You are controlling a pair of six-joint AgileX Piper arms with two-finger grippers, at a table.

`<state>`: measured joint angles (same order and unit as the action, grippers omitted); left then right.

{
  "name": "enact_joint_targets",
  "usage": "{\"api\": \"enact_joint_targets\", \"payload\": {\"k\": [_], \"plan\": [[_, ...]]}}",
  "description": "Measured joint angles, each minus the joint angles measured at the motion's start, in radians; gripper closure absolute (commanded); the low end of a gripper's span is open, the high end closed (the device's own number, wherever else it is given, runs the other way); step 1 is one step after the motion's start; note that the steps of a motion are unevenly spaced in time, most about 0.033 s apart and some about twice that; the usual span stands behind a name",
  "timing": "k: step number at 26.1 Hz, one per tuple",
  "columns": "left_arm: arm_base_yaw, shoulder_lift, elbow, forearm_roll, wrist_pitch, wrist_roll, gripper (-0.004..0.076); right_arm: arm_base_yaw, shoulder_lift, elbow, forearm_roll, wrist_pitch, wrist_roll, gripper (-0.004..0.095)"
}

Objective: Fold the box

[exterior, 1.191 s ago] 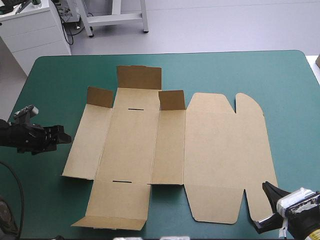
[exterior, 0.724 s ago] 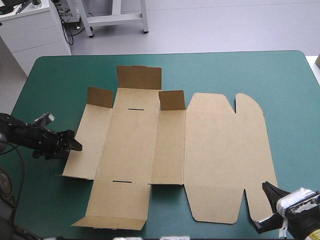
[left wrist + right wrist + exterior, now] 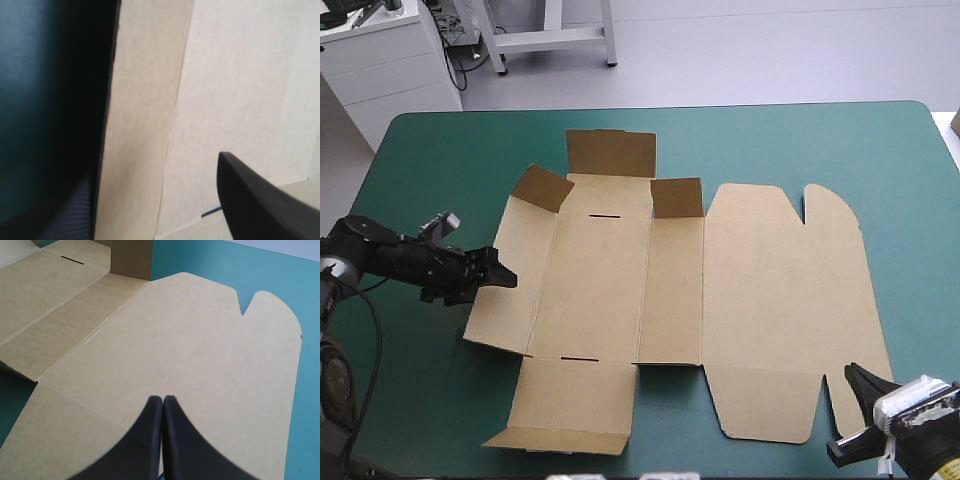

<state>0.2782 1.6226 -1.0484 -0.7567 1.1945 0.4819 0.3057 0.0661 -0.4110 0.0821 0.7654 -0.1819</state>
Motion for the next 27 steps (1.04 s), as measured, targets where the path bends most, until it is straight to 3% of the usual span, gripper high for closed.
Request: {"api": "enact_joint_targets", "payload": {"k": [8,19,21,23,24,25,26,27], "plan": [[-0.134,-0.008,0.000,0.029,0.000,-0.034,0.0264,0.000,0.000,0.000,0.000,-0.001,0.000,0.0931],[-0.138,-0.044,0.061,0.110,0.001,-0.111,0.0275,0.000,0.000,0.000,0.000,-0.002,0.000,0.0931],[-0.138,-0.044,0.076,0.117,0.001,-0.119,0.0321,0.000,0.000,0.000,0.000,-0.002,0.000,0.0931],[-0.138,-0.044,0.079,0.117,0.001,-0.124,0.0418,0.000,0.000,0.000,0.000,-0.002,0.000,0.0931],[-0.138,-0.044,0.080,0.117,0.001,-0.124,0.0555,0.000,0.000,0.000,0.000,-0.002,0.000,0.0931],[-0.138,-0.044,0.080,0.117,0.001,-0.124,0.0617,0.000,0.000,0.000,0.000,-0.002,0.000,0.0931],[-0.138,-0.044,0.080,0.117,0.001,-0.124,0.0755,0.000,0.000,0.000,0.000,-0.002,0.000,0.0931],[-0.138,-0.044,0.080,0.117,0.001,-0.117,0.0750,0.000,0.000,0.000,0.000,-0.002,0.000,0.0932]]}}
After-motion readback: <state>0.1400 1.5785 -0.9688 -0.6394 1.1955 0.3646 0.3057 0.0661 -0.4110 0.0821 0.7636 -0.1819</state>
